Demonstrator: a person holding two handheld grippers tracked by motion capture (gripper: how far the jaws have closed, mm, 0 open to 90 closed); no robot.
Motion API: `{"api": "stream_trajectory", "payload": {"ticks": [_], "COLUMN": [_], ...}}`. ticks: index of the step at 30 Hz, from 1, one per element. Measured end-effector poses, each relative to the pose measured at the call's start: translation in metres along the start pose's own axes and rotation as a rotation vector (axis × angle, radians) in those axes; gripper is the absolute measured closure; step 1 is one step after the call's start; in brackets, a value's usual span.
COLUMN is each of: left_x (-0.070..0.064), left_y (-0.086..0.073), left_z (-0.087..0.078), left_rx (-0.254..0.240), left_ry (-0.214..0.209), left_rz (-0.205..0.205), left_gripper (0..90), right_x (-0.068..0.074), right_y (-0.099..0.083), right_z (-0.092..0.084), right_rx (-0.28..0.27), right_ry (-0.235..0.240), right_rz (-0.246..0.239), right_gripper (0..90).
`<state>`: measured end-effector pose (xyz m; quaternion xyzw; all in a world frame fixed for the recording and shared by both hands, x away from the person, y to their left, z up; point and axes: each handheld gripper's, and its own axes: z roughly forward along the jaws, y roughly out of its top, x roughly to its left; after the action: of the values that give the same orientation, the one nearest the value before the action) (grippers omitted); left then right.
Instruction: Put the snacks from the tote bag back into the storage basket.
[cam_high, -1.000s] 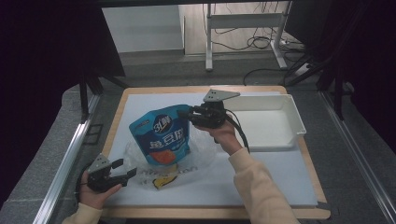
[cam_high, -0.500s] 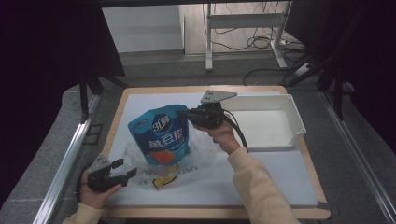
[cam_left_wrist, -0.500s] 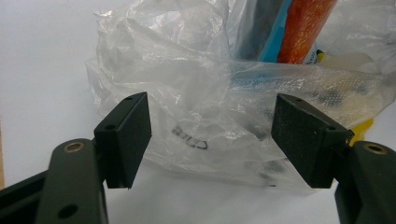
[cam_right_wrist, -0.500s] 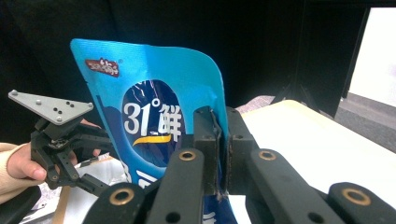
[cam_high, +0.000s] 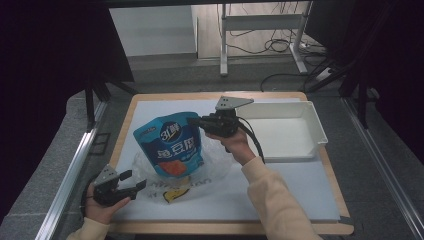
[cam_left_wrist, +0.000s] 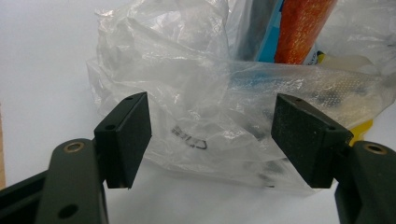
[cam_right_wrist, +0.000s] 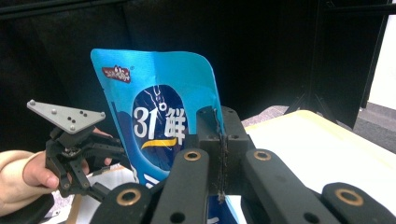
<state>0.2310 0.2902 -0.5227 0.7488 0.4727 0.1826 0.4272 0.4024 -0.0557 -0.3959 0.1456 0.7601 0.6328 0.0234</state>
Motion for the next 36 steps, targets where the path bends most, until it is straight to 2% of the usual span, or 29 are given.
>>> {"api": "stream_trajectory", "payload": {"ticks": [7,19,27,36], "left_x": [0.0,0.0,0.0,0.0], "left_y": [0.0,0.0,0.0,0.0], "left_z": [0.0,-0.001,-0.001,-0.001], "left_rx": [-0.004,-0.006,-0.007,-0.007], "left_ry": [0.001,-0.001,-0.002,-0.001], "left_rz": [-0.001,0.0,0.0,0.004], "left_gripper": [28.9,28.9,28.9,28.9], "right_x": [0.005,0.025,0.028,0.036], "right_y": [0.0,0.009,0.019,0.034], "right_z": [0.005,0.013,0.01,0.002], "right_rx": [-0.027,-0.047,-0.095,-0.112], "right_ry": [-0.001,0.005,0.01,0.003], "right_rz": [0.012,0.014,0.022,-0.01], "right_gripper": [89.2,89.5,89.4,89.4]}}
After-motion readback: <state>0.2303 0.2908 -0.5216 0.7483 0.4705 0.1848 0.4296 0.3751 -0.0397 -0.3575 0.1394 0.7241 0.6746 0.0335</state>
